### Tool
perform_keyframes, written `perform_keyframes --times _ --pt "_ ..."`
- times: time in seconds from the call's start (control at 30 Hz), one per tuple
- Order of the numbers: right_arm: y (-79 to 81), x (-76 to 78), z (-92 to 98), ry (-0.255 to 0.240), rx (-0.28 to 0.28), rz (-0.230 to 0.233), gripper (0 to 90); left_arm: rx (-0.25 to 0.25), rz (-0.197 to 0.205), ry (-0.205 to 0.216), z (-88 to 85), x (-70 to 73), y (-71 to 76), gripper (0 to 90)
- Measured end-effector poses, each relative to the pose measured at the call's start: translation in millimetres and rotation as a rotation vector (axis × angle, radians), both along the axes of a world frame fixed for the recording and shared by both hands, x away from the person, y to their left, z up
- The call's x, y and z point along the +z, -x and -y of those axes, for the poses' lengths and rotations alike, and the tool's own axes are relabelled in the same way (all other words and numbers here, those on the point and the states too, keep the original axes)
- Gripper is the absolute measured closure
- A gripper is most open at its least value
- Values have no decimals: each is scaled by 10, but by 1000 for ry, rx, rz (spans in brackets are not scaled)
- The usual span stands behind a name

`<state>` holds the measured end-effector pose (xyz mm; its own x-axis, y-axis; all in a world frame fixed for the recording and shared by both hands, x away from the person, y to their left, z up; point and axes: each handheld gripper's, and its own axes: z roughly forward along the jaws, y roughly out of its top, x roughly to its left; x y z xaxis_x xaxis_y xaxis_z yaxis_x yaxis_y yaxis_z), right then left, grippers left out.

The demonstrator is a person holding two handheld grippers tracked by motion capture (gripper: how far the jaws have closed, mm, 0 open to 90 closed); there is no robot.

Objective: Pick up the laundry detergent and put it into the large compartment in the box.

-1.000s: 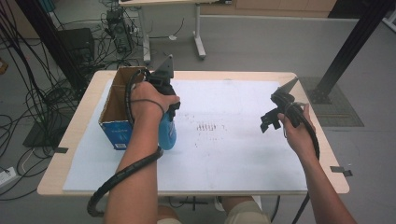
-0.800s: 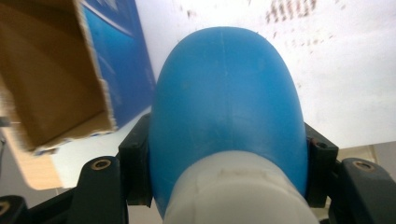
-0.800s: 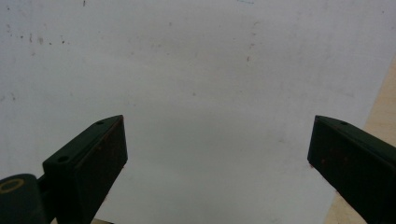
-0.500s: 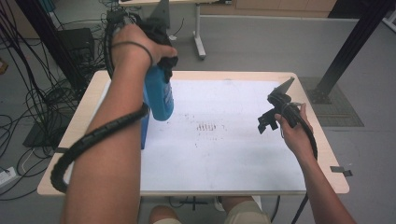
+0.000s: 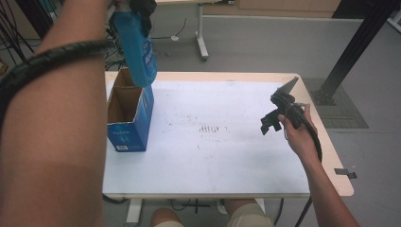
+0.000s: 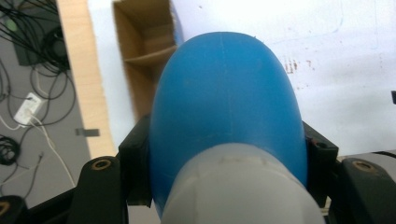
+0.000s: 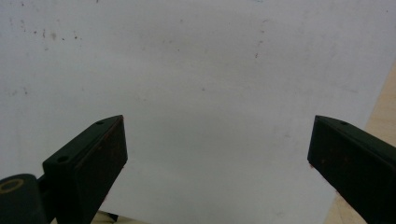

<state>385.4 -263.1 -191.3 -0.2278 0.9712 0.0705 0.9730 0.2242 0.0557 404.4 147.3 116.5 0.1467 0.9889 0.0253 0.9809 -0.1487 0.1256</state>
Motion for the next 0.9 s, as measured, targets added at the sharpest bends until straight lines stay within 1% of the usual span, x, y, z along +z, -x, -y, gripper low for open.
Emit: perform_keyframes --times 0.03,0.1,0.13,0.17,0.23,0.3,0.33,0.37,0.47,0.5,0.53,0.6,0.67,0.7,0.77,0.8,0.83,0.9 --pt "0 0 0 0 0 0 49 10 5 2 -69 59 -7 376" --pt "22 9 33 1 -10 -3 49 22 10 -3 -137 121 -15 376" --pt "26 10 45 3 -12 -3 49 35 18 -14 -195 182 -18 376" --pt "27 8 61 4 -15 -3 49 41 20 -20 -219 206 -24 376" --pt "26 5 84 6 -22 -5 49 54 22 -26 -274 240 -34 376" --pt "29 1 101 7 -24 -4 49 66 26 -21 -345 256 -39 376" --pt "28 0 105 9 -24 -5 49 66 26 -21 -345 256 -39 376" --pt "29 -2 107 10 -25 -5 49 76 23 -16 -402 255 -53 376" --pt "18 -8 118 9 -27 -9 49 86 19 -7 -479 224 -71 376" --pt "18 -8 118 9 -27 -9 49 86 19 -7 -479 224 -71 376" --pt "18 -4 121 6 -29 -8 49 90 18 -1 -519 197 -81 376" --pt "19 2 118 7 -29 -7 49 91 16 0 -538 178 -89 376" --pt "22 4 117 7 -30 -6 49 98 5 -1 -583 106 -122 376" --pt "24 3 121 5 -30 -6 49 98 5 -1 -583 106 -122 376" --pt "23 -2 131 4 -30 -8 49 99 0 -2 -606 55 -142 376" --pt "19 -3 143 0 -31 -12 49 101 -6 -1 -638 5 -162 376" --pt "19 -3 143 0 -31 -12 49 101 -6 -1 -638 5 -162 376" --pt "28 2 148 2 -36 -9 49 105 -9 0 -667 -54 -179 376"
